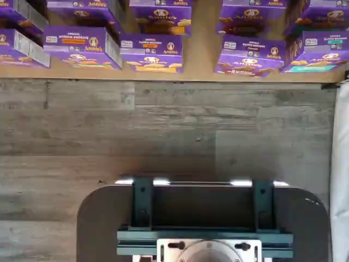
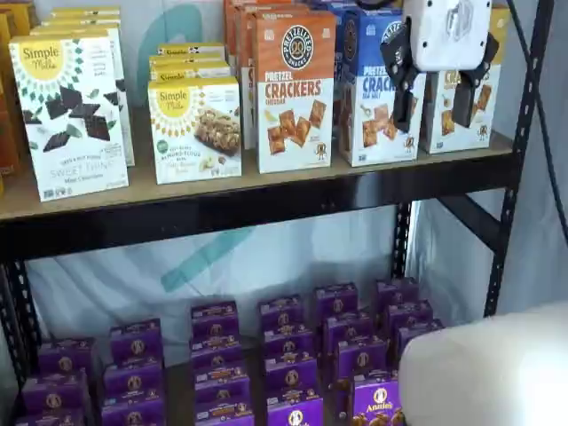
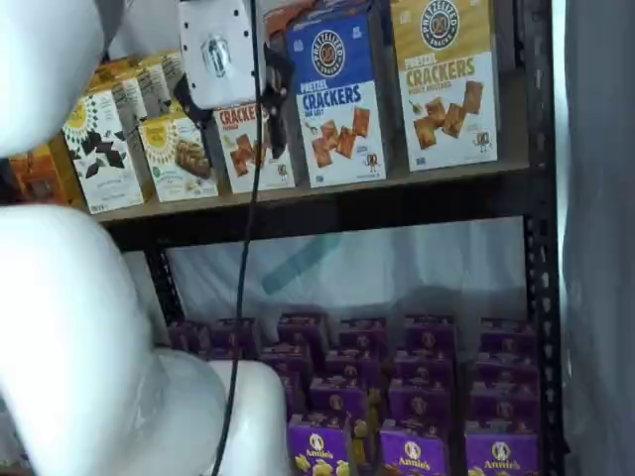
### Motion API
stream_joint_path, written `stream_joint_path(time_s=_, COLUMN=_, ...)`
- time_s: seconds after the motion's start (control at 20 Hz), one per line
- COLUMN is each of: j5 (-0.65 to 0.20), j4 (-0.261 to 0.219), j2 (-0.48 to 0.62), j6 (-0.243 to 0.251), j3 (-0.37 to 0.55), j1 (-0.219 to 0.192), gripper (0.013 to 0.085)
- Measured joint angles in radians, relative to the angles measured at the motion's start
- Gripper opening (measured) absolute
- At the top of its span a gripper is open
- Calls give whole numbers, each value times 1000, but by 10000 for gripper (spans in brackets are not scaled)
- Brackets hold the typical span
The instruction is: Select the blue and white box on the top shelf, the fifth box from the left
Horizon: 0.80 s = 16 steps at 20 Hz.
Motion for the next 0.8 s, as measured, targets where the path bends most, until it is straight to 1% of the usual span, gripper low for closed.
stream_joint_path(time_s=0.05, j5=6, j4=17, j2=3, j6=-7, j3=-2, j1=-15, gripper=850)
stream_joint_path(time_s=0.1, j5=26, j4=75, j2=13, j6=-31, j3=-9, j1=-70, gripper=850)
stream_joint_path(time_s=0.15, j5=32, j4=98, j2=16, j6=-40, j3=-11, j1=-88, gripper=850)
stream_joint_path(time_s=0.25, j5=29, j4=98, j2=16, j6=-38, j3=-10, j1=-82, gripper=850)
stream_joint_path(time_s=0.4, j5=13, j4=81, j2=14, j6=-27, j3=-2, j1=-61, gripper=850)
stream_joint_path(time_s=0.6, j5=-29, j4=26, j2=9, j6=1, j3=17, j1=-8, gripper=850)
stream_joint_path(time_s=0.7, j5=-60, j4=14, j2=7, j6=6, j3=30, j1=3, gripper=850)
stream_joint_path(time_s=0.8, j5=-93, j4=10, j2=9, j6=1, j3=36, j1=0, gripper=850)
